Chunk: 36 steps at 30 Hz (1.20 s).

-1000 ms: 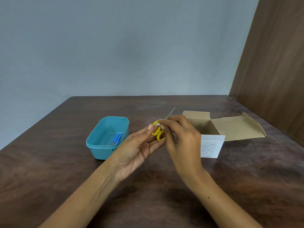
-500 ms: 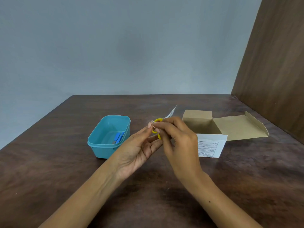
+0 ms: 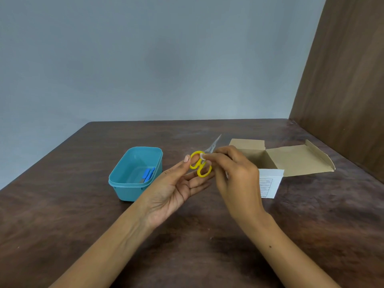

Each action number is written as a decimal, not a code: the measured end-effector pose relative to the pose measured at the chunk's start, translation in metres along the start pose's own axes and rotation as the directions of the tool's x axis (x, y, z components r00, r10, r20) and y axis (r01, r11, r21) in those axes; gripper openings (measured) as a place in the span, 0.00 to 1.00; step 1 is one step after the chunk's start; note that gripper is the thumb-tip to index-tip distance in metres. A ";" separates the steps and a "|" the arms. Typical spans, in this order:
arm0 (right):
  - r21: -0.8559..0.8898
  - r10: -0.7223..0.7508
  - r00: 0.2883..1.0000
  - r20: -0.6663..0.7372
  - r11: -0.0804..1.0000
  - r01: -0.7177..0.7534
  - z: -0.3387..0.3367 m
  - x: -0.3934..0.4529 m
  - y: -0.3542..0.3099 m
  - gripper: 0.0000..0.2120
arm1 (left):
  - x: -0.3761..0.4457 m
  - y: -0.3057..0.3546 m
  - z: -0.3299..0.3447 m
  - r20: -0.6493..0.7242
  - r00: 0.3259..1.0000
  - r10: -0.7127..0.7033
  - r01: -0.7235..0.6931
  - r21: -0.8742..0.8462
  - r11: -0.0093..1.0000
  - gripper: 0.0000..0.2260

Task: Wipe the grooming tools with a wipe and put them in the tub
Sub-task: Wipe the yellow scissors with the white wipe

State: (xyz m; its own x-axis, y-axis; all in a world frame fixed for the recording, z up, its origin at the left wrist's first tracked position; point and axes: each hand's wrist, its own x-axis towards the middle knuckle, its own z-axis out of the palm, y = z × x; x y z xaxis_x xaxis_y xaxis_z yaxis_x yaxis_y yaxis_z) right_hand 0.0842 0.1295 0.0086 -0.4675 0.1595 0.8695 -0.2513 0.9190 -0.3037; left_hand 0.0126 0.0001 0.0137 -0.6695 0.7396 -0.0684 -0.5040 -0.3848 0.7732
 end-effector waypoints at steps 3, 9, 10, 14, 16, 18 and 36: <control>0.028 -0.068 0.995 0.071 0.997 0.067 0.001 -0.005 -0.005 0.11 | 0.002 0.003 -0.001 -0.021 0.999 0.036 -0.037 -0.045 0.998 0.12; 0.021 -0.053 0.996 0.069 0.998 0.051 0.001 -0.004 -0.007 0.10 | 0.002 0.004 -0.002 -0.029 0.999 0.040 -0.042 -0.093 0.995 0.12; 0.019 -0.040 0.997 0.062 0.999 0.039 0.001 -0.003 -0.006 0.10 | 0.002 0.004 -0.001 -0.028 0.999 0.034 -0.036 -0.106 0.994 0.12; -0.023 -0.122 0.985 0.120 0.992 0.125 -0.001 -0.005 -0.008 0.11 | 0.003 0.005 -0.004 -0.044 0.998 0.043 -0.048 -0.135 0.990 0.13; -0.027 -0.125 0.985 0.122 0.991 0.129 -0.001 -0.006 -0.008 0.11 | 0.002 0.005 -0.004 -0.051 0.998 0.037 -0.044 -0.135 0.990 0.11; -0.015 -0.123 0.986 0.113 0.992 0.126 -0.003 -0.006 -0.006 0.10 | 0.001 0.007 -0.002 -0.040 0.999 0.028 -0.034 -0.140 0.990 0.09; -0.086 0.066 0.995 -0.072 0.994 -0.072 -0.006 0.004 0.006 0.08 | -0.009 0.007 0.005 0.035 0.997 -0.069 0.065 0.102 0.993 0.15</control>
State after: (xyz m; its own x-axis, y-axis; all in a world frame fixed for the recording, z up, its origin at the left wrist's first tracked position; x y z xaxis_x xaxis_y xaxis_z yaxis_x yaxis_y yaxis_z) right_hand 0.0860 0.1377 0.0129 -0.4207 0.2450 0.8735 -0.1432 0.9328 -0.3307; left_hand 0.0176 -0.0070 0.0229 -0.6136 0.7834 -0.0989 -0.4877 -0.2775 0.8277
